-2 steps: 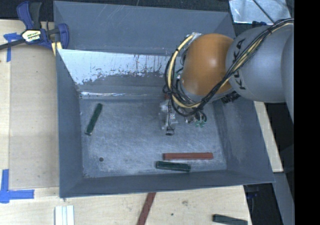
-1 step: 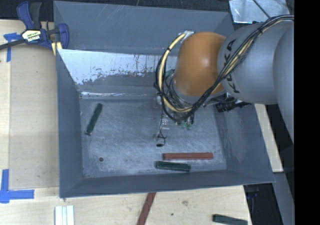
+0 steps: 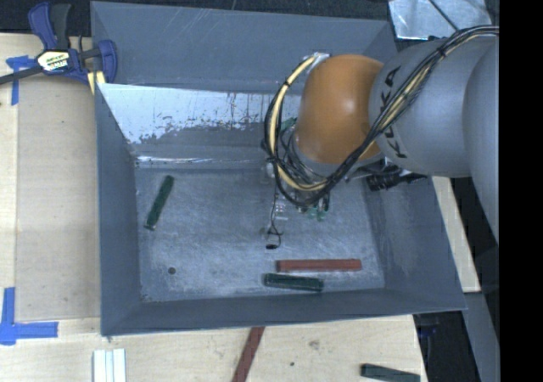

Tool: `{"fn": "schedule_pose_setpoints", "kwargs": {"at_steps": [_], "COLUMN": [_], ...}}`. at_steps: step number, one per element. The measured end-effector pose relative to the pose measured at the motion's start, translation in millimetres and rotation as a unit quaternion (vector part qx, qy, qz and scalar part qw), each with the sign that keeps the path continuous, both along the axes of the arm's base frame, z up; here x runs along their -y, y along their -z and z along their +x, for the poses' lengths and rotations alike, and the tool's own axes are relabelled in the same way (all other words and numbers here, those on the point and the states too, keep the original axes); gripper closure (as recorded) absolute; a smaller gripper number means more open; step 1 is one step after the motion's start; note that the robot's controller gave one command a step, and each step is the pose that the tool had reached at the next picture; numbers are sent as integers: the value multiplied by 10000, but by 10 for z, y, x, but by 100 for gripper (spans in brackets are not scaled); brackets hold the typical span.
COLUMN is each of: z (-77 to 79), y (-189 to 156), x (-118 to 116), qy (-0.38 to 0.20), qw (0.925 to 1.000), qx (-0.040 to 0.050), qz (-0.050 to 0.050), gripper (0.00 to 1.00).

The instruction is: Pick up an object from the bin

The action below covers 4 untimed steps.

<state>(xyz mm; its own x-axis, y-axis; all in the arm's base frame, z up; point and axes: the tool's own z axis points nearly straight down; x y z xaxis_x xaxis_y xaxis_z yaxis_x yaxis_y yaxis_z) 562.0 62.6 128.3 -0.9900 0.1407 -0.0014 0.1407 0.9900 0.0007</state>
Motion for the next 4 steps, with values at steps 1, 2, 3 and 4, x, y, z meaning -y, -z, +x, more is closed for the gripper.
{"fn": "schedule_pose_setpoints", "kwargs": {"at_steps": [1, 2, 3, 4], "z": [-267, -339, -494, -573], "y": [-3, 316, 157, 90], "x": [422, 460, 825, 1062], "qy": [-383, -1548, -1612, -1243], "qw": [9993, 9879, 9869, 9922], "qx": [8, 7, -9, -5], "qz": [1, -22, 7, -18], "gripper": [0, 0, 0, 0]}}
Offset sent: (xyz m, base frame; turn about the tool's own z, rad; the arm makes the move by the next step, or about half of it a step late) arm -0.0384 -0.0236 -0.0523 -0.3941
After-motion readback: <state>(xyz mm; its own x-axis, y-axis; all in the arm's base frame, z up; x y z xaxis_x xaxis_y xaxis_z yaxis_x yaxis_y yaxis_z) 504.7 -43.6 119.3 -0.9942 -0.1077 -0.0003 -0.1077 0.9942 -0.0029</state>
